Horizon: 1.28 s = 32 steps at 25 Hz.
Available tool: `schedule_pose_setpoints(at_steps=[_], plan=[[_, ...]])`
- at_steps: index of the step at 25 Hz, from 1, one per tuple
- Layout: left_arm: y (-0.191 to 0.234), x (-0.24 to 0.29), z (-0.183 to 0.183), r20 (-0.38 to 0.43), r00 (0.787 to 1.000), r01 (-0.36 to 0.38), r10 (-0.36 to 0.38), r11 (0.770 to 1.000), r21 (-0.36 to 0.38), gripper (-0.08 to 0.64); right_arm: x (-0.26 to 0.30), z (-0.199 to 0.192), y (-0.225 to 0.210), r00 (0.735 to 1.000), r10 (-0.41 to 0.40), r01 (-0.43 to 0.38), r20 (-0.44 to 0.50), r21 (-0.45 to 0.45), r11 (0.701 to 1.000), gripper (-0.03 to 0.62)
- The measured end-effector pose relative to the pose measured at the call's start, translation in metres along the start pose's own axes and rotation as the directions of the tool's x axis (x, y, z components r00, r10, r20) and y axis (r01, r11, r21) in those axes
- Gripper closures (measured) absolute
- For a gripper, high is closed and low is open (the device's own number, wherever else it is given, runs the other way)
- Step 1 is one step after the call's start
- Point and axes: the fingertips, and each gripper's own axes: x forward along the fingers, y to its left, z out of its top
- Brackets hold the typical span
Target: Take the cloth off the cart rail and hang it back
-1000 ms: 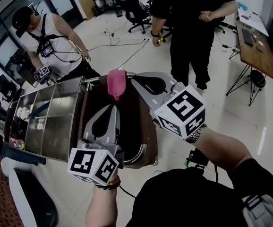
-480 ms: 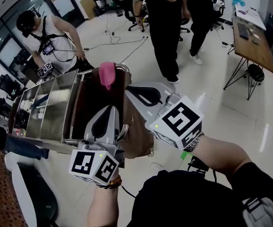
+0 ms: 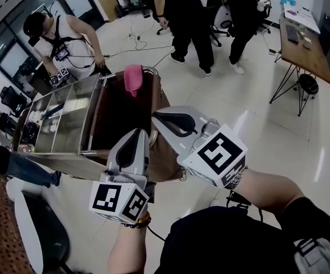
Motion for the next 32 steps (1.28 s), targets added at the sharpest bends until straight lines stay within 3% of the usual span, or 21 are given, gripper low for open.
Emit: schedule_pose_setpoints(at_steps=[19, 32], plan=[[0.060, -0.147, 0.020, 0.037, 0.993, 0.113, -0.113, 0.993, -0.013, 0.557, 0.053, 0.009, 0.144, 0.991, -0.132, 0.131, -0.010, -0.052, 0.990, 0.592], [0.067, -0.192, 0.020, 0.060, 0.987, 0.147, -0.147, 0.989, 0.011, 0.557, 0.060, 0.011, 0.192, 0.984, -0.180, 0.179, -0.008, -0.078, 0.981, 0.592]])
